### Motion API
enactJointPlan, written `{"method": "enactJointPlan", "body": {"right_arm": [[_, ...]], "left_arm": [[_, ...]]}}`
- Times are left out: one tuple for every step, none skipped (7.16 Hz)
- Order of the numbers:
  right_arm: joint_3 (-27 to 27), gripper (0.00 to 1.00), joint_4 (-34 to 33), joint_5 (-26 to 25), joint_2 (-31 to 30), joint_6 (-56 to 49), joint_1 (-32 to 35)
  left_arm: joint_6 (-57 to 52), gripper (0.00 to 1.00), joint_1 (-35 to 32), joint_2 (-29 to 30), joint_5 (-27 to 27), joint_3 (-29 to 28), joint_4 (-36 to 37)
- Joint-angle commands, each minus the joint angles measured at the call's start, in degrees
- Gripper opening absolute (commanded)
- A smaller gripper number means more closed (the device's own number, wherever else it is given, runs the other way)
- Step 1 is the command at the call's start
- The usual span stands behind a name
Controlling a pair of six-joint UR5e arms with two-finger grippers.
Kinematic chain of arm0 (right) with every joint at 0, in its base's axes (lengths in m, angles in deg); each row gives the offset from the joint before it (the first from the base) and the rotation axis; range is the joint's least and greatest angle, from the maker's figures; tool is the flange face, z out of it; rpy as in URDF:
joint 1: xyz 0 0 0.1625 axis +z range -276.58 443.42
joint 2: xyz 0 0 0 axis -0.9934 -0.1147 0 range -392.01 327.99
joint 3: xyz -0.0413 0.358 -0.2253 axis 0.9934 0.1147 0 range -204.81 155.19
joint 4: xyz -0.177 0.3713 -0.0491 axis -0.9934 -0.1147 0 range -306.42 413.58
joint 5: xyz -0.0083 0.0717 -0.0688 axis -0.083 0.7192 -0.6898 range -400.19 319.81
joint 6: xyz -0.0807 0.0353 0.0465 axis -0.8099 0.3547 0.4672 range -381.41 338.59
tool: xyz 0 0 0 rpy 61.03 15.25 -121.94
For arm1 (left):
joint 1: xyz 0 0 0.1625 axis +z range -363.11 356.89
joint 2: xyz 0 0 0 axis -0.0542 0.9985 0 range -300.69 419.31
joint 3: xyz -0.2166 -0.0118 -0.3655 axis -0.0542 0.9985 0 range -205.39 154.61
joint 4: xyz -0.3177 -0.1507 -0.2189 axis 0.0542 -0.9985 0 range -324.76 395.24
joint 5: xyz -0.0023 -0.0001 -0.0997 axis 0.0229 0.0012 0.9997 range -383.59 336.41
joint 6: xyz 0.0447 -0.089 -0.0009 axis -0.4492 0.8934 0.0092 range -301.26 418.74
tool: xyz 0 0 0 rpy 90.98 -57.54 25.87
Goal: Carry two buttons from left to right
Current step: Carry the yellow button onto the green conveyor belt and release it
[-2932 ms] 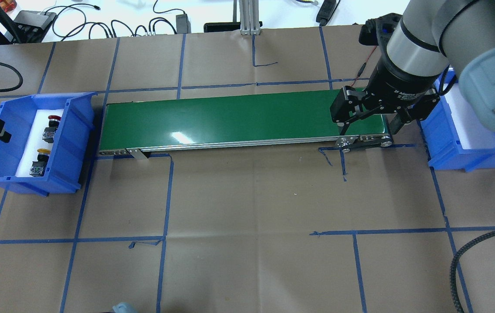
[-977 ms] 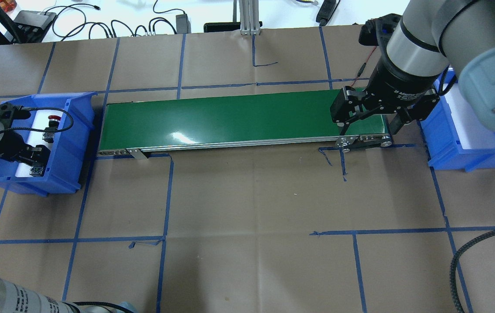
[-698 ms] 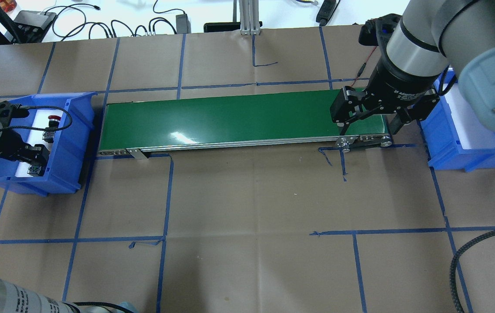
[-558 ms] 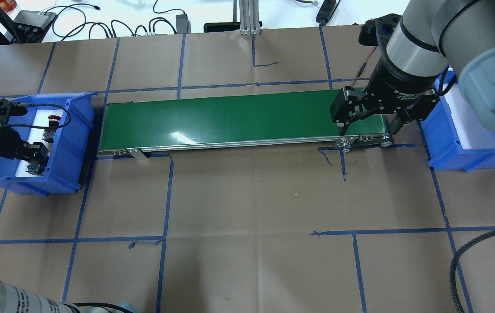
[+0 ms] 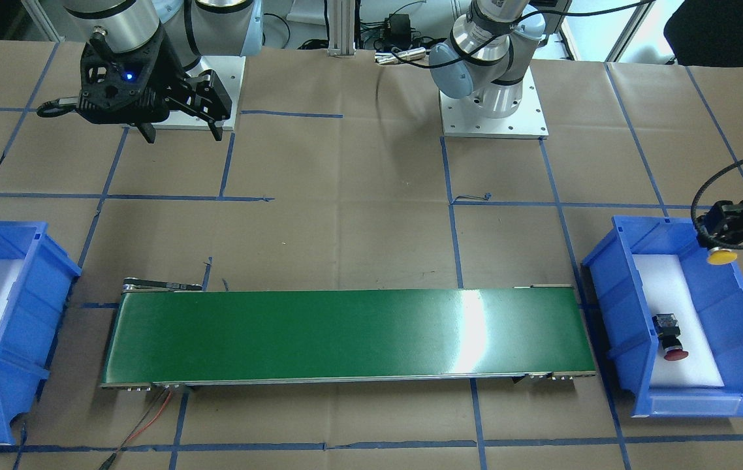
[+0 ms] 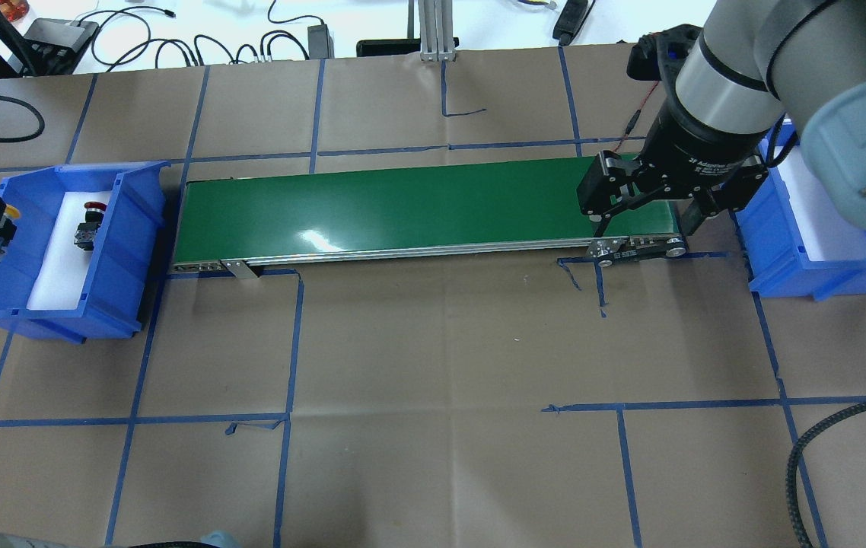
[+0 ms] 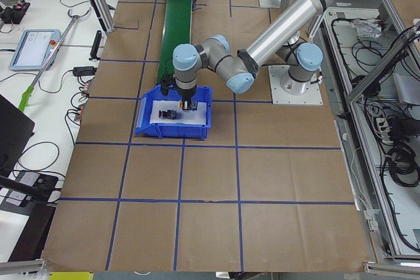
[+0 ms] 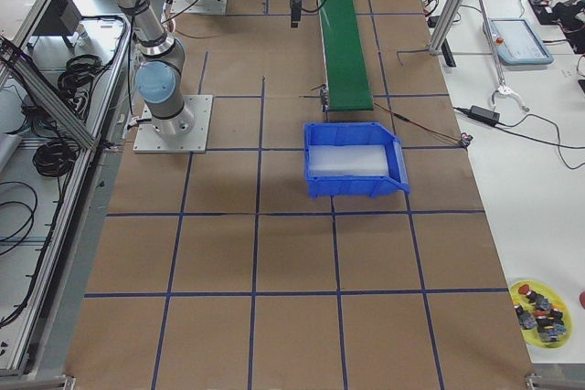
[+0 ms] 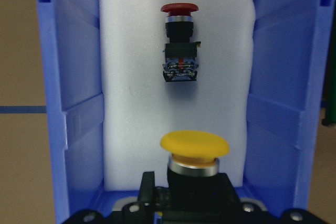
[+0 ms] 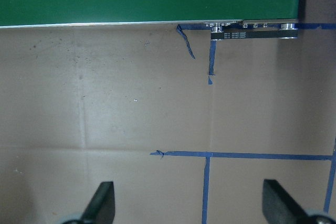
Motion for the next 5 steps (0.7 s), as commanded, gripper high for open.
{"method": "enactJointPlan", "body": {"right_arm": [[0.00, 1.00, 0.00, 0.00, -0.07, 0.00, 0.00], [0.00, 1.00, -0.09, 0.00, -0.07, 0.00, 0.00], [0.00, 1.00, 0.00, 0.00, -0.07, 0.00, 0.00], [0.00, 1.00, -0.09, 0.00, -0.07, 0.00, 0.00], [0.00, 1.00, 0.00, 0.00, -0.07, 0.00, 0.00]], "left_arm": [[3.56, 0.00, -2.58, 0.96, 0.21, -4.35, -4.49], [9.24, 0.00, -7.39, 1.66, -0.22, -5.14, -4.06], [17.92, 0.00, -12.48, 2.10, -0.05, -5.15, -3.53], [25.40, 0.00, -17.41, 2.28, -0.05, -5.15, -2.91], [31.39, 0.00, -21.98, 3.15, -0.14, -5.06, -2.13]]}}
